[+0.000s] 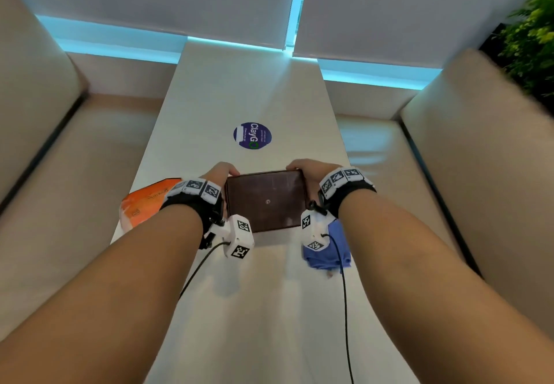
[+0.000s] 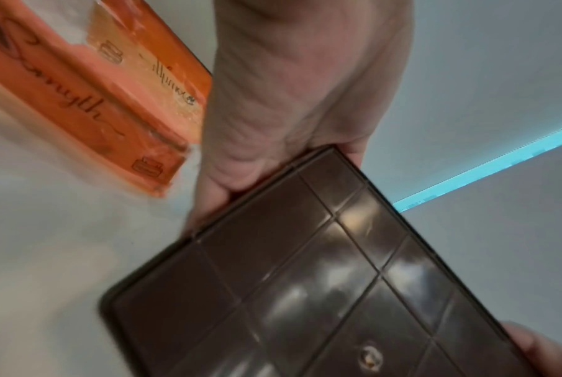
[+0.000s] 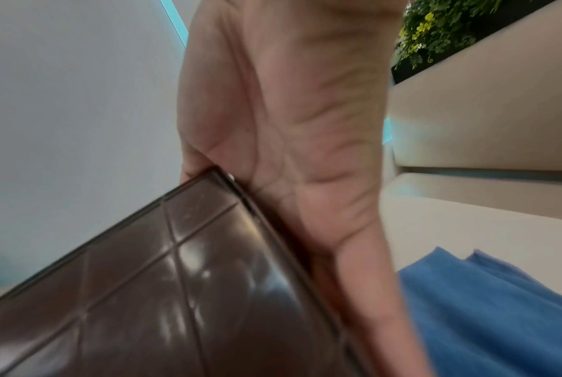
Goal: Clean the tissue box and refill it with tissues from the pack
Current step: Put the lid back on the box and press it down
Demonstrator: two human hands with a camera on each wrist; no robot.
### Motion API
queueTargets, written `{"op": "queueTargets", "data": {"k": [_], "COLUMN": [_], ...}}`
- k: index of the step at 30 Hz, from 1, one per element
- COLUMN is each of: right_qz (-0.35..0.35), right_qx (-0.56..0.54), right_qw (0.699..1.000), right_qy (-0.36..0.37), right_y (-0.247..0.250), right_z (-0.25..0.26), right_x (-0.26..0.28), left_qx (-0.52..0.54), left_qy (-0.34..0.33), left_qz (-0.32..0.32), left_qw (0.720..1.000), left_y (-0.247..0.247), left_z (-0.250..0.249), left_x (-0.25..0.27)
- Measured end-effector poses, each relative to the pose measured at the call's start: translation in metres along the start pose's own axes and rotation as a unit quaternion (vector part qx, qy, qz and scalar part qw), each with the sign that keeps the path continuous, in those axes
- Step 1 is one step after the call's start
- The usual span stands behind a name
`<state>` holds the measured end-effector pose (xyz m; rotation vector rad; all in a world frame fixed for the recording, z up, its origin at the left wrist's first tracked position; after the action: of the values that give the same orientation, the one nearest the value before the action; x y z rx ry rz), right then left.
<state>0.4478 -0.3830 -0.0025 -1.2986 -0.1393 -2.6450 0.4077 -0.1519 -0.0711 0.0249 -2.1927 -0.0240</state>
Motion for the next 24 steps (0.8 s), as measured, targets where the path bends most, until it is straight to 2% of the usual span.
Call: {"op": "queueTargets", "data": {"k": [2, 5, 7, 9, 11, 13, 18, 24], "right_qz": [0.04, 0.085, 0.067, 0.039, 0.018, 0.006, 0.018, -0.013], "right_qx": [-0.035, 0.033, 0.049, -0.019, -0.069, -0.11, -0.2, -0.182], "right_qw": [0.999, 0.996, 0.992, 0.981, 0.963, 0.949, 0.932, 0.941], "right_qy": [-0.01, 0.025, 0.1, 0.188, 0.261, 0.296, 0.301, 0.285], "right_y": [-0.011, -0.016, -0.014, -0.016, -0.02, -0.024, -0.03, -0.029], "right_z": [0.0, -0.011, -0.018, -0.032, -0.054, -0.078, -0.103, -0.099], "right_x": [0.031, 0.042, 0.037, 0.045, 0.053, 0.053, 0.052, 0.046], "left_qx": [-0.005, 0.017, 0.025, 0.044, 0.042, -0.005, -0.133, -0.126], "left_qy": [-0.051, -0.122, -0.128, -0.164, -0.204, -0.236, -0.258, -0.282], "left_qz": [-0.005, 0.003, -0.004, -0.044, -0.073, -0.094, -0.074, -0.088], "left_qw": [0.999, 0.992, 0.992, 0.984, 0.975, 0.967, 0.954, 0.947], "left_y": [-0.011, -0.027, -0.031, -0.032, -0.04, -0.046, -0.053, -0.053], "left_z": [-0.012, -0.017, -0.007, 0.003, 0.014, 0.027, 0.051, 0.052], "left_x": [0.05, 0.09, 0.084, 0.076, 0.092, 0.1, 0.094, 0.09]}}
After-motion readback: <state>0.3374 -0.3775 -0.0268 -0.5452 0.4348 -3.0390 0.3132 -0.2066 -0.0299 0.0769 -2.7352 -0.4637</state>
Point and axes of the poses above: each hand's wrist, its own x-axis away from the middle knuckle, its own y-axis out of the back of the hand, z = x × y, the point moved 7 cm from there along -x, towards the middle knuckle, and after that the axes turned 13 degrees about -x, right-handed, at the moved point
